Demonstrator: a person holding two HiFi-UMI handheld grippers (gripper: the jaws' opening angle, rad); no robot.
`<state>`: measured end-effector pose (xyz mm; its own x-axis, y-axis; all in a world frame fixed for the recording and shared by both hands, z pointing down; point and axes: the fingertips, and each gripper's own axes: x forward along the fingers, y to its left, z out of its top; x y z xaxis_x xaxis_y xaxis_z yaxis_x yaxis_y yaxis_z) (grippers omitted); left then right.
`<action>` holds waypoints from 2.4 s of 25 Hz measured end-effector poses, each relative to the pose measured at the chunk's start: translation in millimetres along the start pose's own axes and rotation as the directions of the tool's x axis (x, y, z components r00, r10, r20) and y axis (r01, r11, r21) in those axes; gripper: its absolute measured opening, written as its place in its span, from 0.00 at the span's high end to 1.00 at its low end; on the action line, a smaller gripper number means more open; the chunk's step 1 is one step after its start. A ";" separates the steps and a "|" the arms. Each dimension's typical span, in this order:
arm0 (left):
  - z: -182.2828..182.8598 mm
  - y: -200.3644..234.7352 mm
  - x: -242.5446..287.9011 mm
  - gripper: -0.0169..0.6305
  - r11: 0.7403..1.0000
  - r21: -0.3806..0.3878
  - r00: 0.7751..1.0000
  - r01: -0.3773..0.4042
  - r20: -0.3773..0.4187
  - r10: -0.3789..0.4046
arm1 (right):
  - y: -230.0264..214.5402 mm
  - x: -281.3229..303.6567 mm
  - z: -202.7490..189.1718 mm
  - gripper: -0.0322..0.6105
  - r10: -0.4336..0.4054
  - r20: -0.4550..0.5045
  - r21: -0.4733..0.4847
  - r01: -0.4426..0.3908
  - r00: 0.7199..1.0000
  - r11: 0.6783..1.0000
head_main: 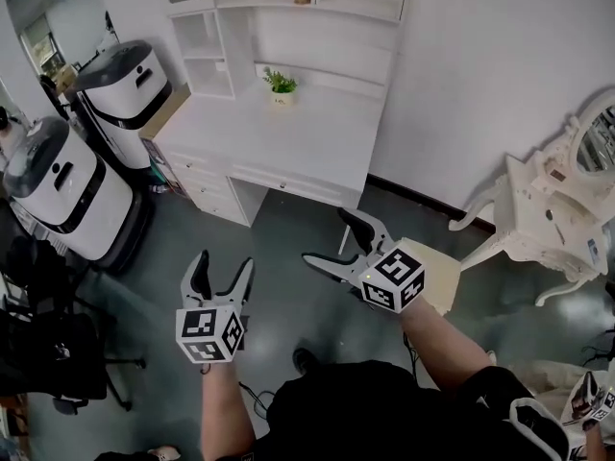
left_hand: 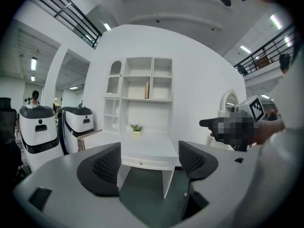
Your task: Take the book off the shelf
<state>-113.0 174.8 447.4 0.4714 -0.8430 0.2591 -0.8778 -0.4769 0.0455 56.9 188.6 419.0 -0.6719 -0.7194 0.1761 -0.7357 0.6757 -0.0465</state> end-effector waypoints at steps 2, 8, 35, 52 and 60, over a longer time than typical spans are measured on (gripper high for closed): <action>2.7 11.6 2.3 0.42 0.999 0.034 1.000 -0.001 -0.009 0.002 | -1.4 11.1 3.8 0.26 -0.013 0.012 0.006 0.013 1.000 1.000; 18.8 41.4 12.0 0.42 0.998 0.068 1.000 0.005 -0.014 -0.004 | -3.7 38.9 5.9 0.26 -0.016 0.028 0.036 0.015 0.999 0.999; 93.5 142.2 320.0 0.42 0.999 0.020 0.996 0.030 -0.083 -0.028 | -264.9 246.4 29.3 0.26 0.037 0.030 0.122 -0.041 0.999 0.992; 157.9 169.5 477.8 0.42 0.988 0.034 0.988 0.153 -0.030 -0.152 | -403.9 324.4 67.7 0.26 -0.069 0.038 0.098 0.065 0.997 0.993; 207.6 215.9 588.0 0.42 0.952 0.073 0.955 0.296 -0.024 -0.295 | -481.6 387.2 99.9 0.26 -0.234 0.029 0.110 0.229 0.972 0.967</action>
<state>-7.7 -475.5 409.2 0.7072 -0.6587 0.2569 -0.6903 -0.7219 0.0493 142.4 -431.6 411.4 -0.4835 -0.8618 0.1534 -0.8750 0.4709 -0.1125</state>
